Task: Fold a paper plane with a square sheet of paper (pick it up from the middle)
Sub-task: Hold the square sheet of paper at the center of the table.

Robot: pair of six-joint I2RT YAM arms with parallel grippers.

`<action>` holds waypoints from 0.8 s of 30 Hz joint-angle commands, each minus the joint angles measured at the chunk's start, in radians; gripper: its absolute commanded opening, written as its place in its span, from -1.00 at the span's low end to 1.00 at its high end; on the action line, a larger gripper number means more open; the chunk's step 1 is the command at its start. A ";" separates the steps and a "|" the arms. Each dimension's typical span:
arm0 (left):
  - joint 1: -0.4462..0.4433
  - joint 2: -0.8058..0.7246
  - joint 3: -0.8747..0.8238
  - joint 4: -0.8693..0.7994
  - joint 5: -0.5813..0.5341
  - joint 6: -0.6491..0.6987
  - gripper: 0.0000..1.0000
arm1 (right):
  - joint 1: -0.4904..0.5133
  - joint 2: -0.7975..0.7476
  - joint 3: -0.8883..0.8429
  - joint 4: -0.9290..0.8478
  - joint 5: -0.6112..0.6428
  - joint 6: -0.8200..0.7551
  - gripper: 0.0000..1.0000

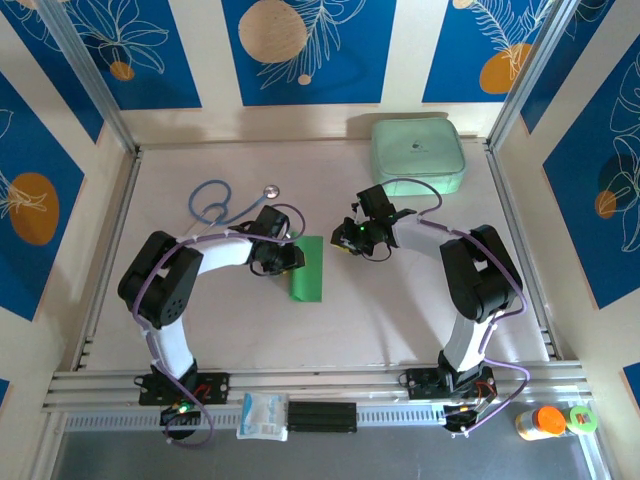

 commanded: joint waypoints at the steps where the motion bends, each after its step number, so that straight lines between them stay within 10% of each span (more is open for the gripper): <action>1: -0.016 0.124 -0.041 -0.076 -0.054 0.043 -0.34 | 0.007 0.012 -0.003 -0.010 -0.022 0.002 -0.55; 24: -0.018 0.155 -0.039 -0.070 -0.049 0.036 -0.31 | 0.069 0.089 0.040 -0.004 -0.112 -0.021 -0.61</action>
